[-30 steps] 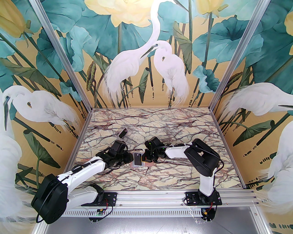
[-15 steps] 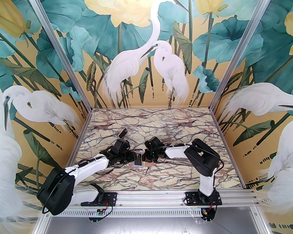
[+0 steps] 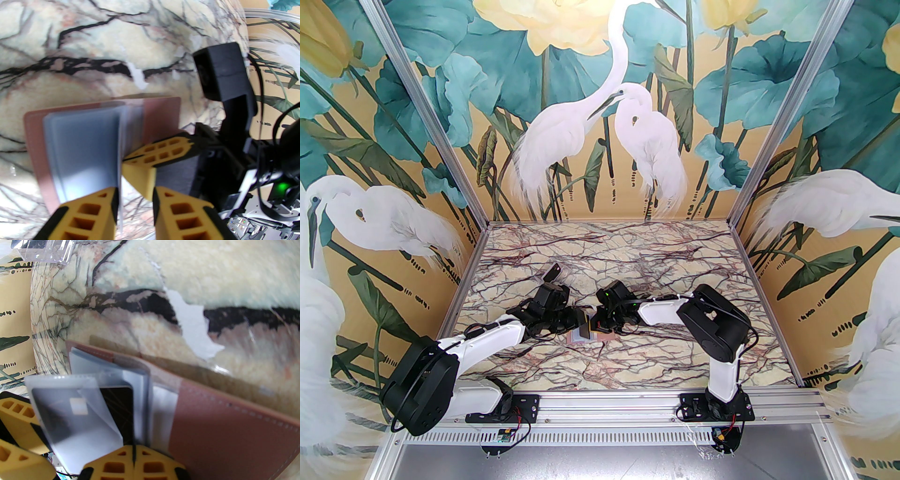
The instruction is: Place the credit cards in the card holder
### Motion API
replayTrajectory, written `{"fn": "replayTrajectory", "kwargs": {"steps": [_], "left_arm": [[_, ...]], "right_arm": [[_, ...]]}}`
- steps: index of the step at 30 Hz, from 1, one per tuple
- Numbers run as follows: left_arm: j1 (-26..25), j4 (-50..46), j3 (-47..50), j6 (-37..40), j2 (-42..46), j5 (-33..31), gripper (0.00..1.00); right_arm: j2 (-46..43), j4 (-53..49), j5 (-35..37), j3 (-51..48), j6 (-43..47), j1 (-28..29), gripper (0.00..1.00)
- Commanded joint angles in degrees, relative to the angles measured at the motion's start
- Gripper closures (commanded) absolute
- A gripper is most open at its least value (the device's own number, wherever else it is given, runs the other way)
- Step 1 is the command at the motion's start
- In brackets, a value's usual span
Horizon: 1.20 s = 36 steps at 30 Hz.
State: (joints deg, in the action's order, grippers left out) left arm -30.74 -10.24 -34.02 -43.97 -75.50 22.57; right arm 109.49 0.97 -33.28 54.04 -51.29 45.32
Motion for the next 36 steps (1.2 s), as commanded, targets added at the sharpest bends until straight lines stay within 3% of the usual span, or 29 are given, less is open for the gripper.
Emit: {"fn": "replayTrajectory", "kwargs": {"steps": [1,11,22,36], "left_arm": [[0.2,3.7,0.0,-1.1,-0.2,3.7,0.67],[0.0,8.3,-0.5,-2.8,-2.6,6.6,0.67],[-2.2,14.9,-2.1,-5.3,-9.1,10.0,0.65],[-3.5,12.0,-4.4,-3.2,-10.1,8.3,0.62]], "right_arm": [[-0.7,-2.9,1.3,-1.4,-0.6,0.4,1.0],[-9.5,-13.6,7.6,1.2,2.7,0.0,0.77],[-14.1,-17.4,11.4,-2.2,2.7,-3.3,0.75],[-18.7,-19.7,13.3,-4.3,3.8,-5.0,0.73]]}}
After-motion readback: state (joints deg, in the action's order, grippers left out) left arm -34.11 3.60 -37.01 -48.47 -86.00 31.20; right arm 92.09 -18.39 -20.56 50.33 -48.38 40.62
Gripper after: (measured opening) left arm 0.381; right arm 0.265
